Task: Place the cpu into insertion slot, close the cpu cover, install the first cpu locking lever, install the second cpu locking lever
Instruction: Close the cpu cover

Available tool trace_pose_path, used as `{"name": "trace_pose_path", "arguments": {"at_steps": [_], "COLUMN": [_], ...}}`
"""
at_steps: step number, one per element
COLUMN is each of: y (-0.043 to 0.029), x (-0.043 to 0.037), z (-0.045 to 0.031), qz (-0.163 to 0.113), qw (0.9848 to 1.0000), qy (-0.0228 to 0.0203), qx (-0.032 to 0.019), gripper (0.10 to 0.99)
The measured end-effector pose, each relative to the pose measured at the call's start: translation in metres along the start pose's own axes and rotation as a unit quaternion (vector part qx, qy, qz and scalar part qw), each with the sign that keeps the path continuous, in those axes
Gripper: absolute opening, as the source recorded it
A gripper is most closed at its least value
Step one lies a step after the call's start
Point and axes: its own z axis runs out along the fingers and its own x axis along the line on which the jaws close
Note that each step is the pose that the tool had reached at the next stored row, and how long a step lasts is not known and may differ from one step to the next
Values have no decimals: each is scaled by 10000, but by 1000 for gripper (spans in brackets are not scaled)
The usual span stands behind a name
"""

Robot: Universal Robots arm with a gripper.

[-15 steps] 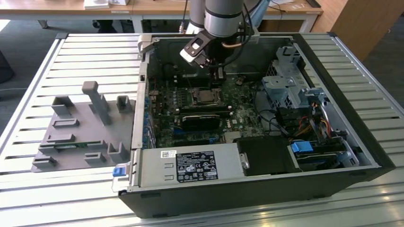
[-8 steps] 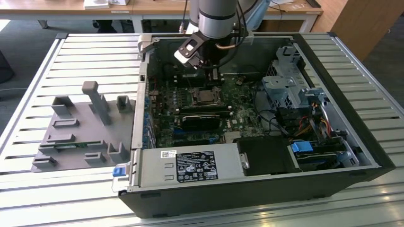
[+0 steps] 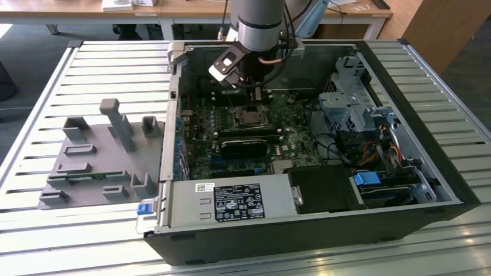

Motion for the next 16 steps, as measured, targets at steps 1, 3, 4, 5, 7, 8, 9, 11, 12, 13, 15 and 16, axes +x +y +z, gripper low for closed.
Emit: {"name": "trace_pose_path", "arguments": {"at_steps": [1,3,4,5,7,8,9,11,12,13,15,16], "y": [-12,-43,-60,-77,-101,-110,-118,-133,-138,-140,-143,-145], "x": [0,1,1,1,1,1,2,2,2,2,2,2], "z": [4,16,23,30,43,48,54,66,73,79,92,99], "qz": [0,0,0,0,0,0,0,-1,0,0,0,0], "qw": [10000,10000,10000,10000,10000,10000,10000,10000,10000,10000,10000,10000], "qy": [0,0,0,0,0,0,0,-1,0,0,-1,0], "qx": [0,1,0,0,0,0,0,1,1,0,1,0], "gripper": [118,118,118,118,118,118,118,118,118,118,118,118]}}
